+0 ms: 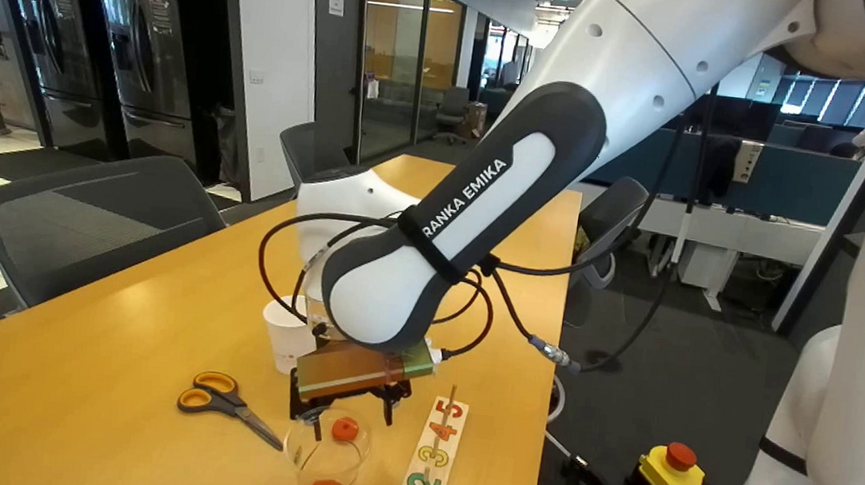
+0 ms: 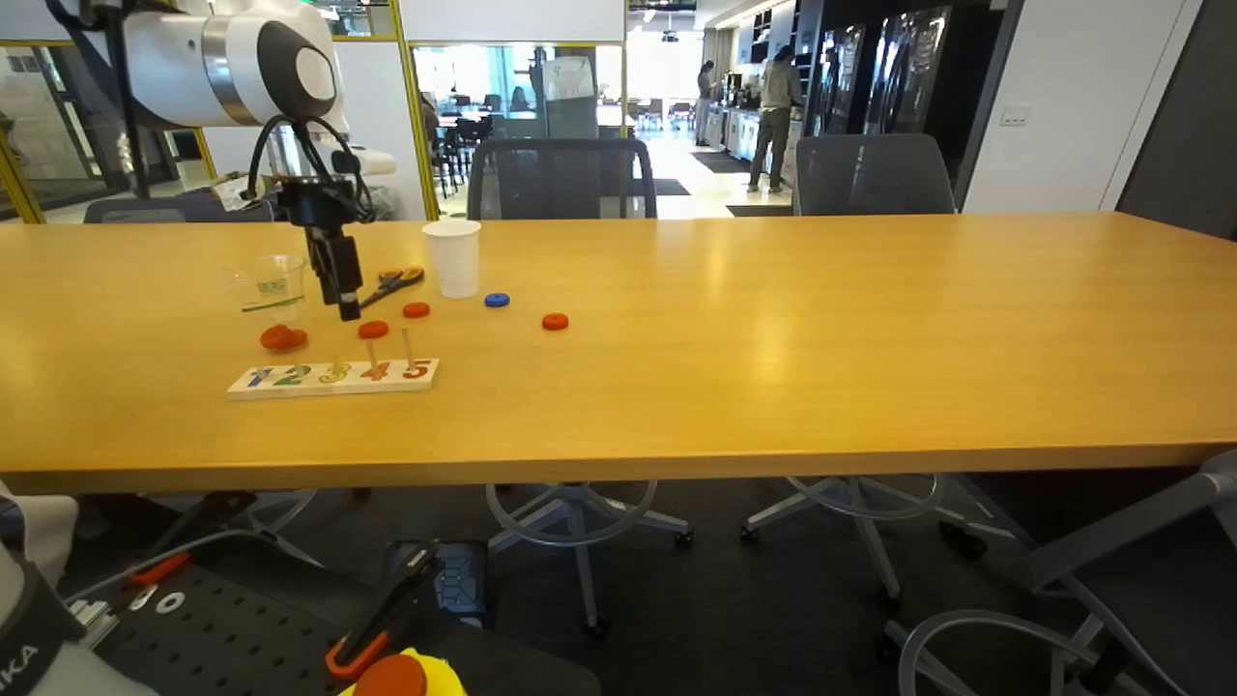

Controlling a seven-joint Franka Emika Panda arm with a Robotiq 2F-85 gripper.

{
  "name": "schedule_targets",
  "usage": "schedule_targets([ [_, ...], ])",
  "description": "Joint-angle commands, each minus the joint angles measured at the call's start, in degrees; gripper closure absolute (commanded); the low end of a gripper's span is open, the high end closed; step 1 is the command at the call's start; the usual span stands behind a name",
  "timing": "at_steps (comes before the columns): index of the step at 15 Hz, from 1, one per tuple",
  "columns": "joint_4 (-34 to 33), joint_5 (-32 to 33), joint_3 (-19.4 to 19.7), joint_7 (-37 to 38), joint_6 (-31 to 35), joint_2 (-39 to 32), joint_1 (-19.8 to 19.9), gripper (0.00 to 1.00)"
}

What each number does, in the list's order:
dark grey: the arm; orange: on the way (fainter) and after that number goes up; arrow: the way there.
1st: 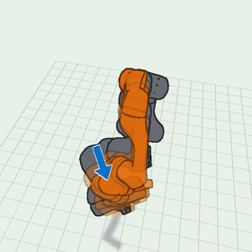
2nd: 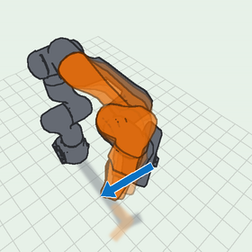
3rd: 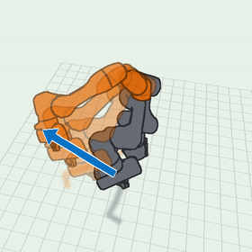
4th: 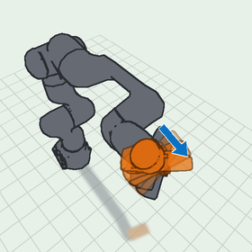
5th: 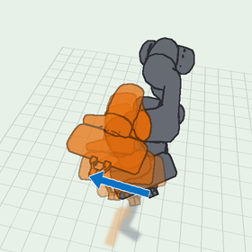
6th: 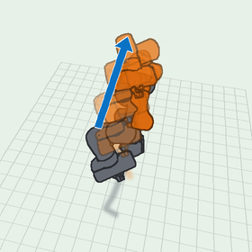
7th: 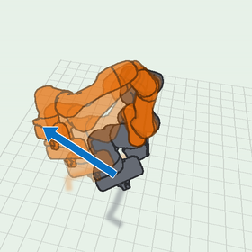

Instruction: Put the orange discs in the clear cup and the blue disc in the white cup

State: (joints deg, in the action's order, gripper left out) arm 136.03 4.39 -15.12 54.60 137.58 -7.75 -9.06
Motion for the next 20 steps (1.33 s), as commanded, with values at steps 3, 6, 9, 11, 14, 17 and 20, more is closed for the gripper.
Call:
schedule_targets([
  [3, -1.25, -4.68, 3.35, -3.71, 2.72, -0.50, -1.10, 0.00],
  [6, 0.24, -6.22, 4.00, -5.01, 5.65, 0.10, -1.01, 0.00],
  [9, 1.51, -8.34, 4.11, -7.06, 8.00, 0.47, -1.02, 0.00],
  [11, 2.12, -8.98, 4.10, -8.03, 8.60, 0.20, -1.19, 0.00],
  [14, 3.10, -9.72, 4.24, -9.48, 10.02, -0.27, -1.18, 0.00],
  [17, 3.87, -10.57, 4.27, -11.26, 11.93, -0.81, -1.07, 0.00],
  [20, 4.34, -10.16, 4.49, -11.79, 14.38, -1.60, -1.37, 0.00],
])
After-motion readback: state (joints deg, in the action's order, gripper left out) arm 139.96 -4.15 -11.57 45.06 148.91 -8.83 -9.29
